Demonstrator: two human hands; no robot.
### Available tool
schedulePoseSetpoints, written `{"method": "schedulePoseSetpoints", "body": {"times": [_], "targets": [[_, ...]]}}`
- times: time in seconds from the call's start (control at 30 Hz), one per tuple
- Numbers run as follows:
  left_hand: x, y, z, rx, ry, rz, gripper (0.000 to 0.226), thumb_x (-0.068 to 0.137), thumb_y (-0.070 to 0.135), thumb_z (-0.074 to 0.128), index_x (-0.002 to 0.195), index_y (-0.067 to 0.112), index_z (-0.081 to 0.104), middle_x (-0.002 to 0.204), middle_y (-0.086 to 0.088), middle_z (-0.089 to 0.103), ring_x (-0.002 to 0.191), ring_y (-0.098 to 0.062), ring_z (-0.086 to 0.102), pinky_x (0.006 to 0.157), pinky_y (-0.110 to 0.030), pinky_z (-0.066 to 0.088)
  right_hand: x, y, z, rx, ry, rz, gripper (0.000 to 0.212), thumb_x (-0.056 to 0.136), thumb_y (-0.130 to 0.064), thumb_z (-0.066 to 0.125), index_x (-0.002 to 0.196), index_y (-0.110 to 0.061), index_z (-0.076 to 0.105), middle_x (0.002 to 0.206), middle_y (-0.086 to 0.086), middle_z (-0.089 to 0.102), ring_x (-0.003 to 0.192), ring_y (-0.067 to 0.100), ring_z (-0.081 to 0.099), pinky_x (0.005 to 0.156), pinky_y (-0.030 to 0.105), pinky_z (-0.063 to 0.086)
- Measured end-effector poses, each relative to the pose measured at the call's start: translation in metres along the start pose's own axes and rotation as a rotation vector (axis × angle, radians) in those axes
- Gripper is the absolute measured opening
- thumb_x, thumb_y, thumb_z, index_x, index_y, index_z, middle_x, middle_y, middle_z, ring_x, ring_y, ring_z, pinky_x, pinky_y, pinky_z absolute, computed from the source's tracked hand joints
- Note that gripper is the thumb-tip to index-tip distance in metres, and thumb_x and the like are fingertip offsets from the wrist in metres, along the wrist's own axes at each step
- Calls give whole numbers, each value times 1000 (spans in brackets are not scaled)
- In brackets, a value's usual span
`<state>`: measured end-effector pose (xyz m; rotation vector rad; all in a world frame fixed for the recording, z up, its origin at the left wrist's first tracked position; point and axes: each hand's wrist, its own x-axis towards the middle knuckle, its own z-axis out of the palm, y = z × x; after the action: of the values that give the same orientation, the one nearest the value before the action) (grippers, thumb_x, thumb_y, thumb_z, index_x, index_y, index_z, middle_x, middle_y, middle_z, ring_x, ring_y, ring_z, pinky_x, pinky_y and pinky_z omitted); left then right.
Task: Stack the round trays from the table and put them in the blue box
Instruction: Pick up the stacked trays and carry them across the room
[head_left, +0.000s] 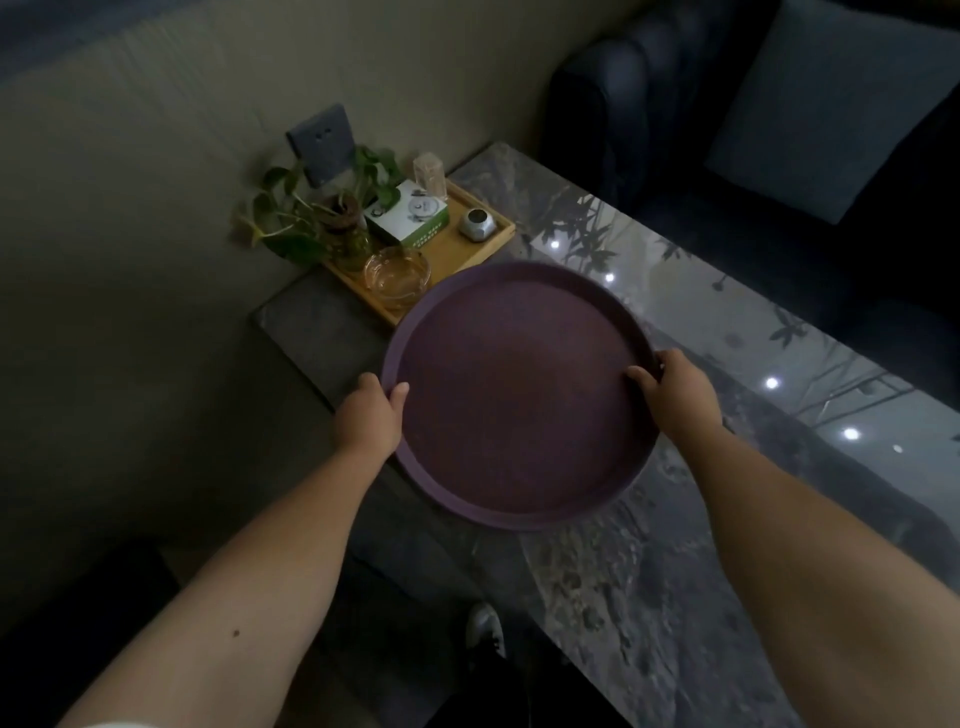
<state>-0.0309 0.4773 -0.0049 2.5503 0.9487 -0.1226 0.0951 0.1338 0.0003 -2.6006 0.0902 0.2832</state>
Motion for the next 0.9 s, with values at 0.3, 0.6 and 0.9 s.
{"method": "schedulePoseSetpoints", "body": {"times": [0.3, 0.6, 0.9], "targets": [[25, -6, 22, 94, 3, 0, 32, 95, 46, 44, 84, 16, 39, 67, -2, 49, 52, -15, 48, 41, -28, 30, 18, -4, 20, -113, -25, -15, 38, 90, -42, 58, 103, -7, 52, 104, 21, 62, 93, 39, 59, 69, 39, 41], [29, 0, 34, 171, 5, 70, 33, 96, 44, 42, 84, 14, 37, 63, -1, 42, 53, -19, 43, 45, -31, 32, 26, 11, 32, -171, -62, 17, 38, 92, -39, 57, 102, -3, 50, 108, 25, 59, 95, 43, 58, 75, 43, 44], [35, 2, 40, 171, 2, 29, 32, 95, 46, 40, 87, 15, 39, 76, -6, 53, 57, -20, 50, 49, -36, 43, 32, 14, 40, -221, -32, -42, 38, 97, -37, 45, 108, -1, 50, 119, 26, 51, 97, 46, 56, 76, 47, 45]]}}
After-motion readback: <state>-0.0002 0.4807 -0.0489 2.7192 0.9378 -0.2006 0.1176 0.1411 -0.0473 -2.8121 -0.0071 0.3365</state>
